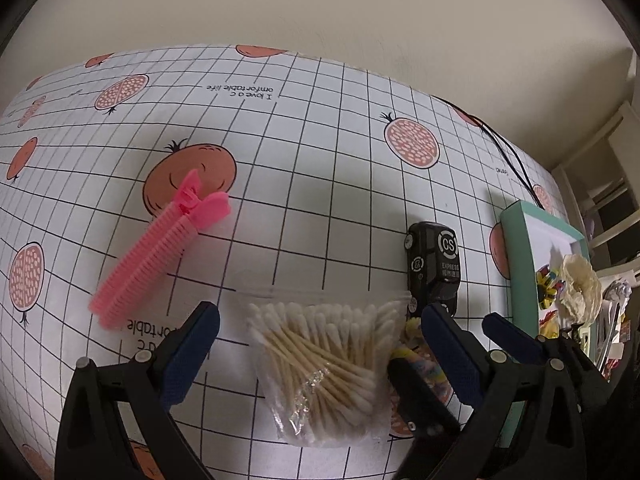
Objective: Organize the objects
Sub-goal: 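Grasp the cotton swab bag with the left tool while the right tool grasps the rainbow pipe-cleaner toy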
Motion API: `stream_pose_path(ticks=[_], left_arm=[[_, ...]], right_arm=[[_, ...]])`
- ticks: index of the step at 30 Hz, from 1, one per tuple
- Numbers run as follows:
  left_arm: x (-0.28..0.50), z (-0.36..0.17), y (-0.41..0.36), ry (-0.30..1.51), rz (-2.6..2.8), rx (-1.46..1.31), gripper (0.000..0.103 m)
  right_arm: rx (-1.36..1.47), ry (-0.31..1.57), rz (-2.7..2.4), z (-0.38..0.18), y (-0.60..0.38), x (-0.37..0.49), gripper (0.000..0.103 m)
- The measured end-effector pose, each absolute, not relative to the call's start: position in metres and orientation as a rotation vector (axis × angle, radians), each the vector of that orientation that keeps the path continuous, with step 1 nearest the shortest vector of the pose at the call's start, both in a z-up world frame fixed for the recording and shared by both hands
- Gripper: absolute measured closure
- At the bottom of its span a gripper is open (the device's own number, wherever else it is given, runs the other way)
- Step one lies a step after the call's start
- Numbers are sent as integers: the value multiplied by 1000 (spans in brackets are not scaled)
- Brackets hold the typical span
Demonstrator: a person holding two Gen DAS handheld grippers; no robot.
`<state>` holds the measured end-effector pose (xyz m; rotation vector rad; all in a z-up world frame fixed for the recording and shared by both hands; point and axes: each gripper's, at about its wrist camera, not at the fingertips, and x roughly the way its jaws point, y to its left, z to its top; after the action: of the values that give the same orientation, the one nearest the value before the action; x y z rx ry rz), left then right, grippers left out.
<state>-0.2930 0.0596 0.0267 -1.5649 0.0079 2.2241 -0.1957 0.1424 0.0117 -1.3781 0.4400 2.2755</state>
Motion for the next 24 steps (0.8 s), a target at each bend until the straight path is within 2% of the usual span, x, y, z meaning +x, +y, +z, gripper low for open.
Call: stream_pose_path(ticks=[13,19,21,24], left_arm=[[-292,17,63,40,2201,-1590,5],[-292,17,64,47,2202,-1589,7],[-292,18,63,47,2201,-1589,8],[-292,18,62,47,2201,-1582,13]], right_arm=[[-1397,440,2269,4,139,-197,28],[-1397,429,2278,5,137,-198,39],[-1396,424,2282,6,135,-199,48],[-1398,420,2288,6,134,-198,51]])
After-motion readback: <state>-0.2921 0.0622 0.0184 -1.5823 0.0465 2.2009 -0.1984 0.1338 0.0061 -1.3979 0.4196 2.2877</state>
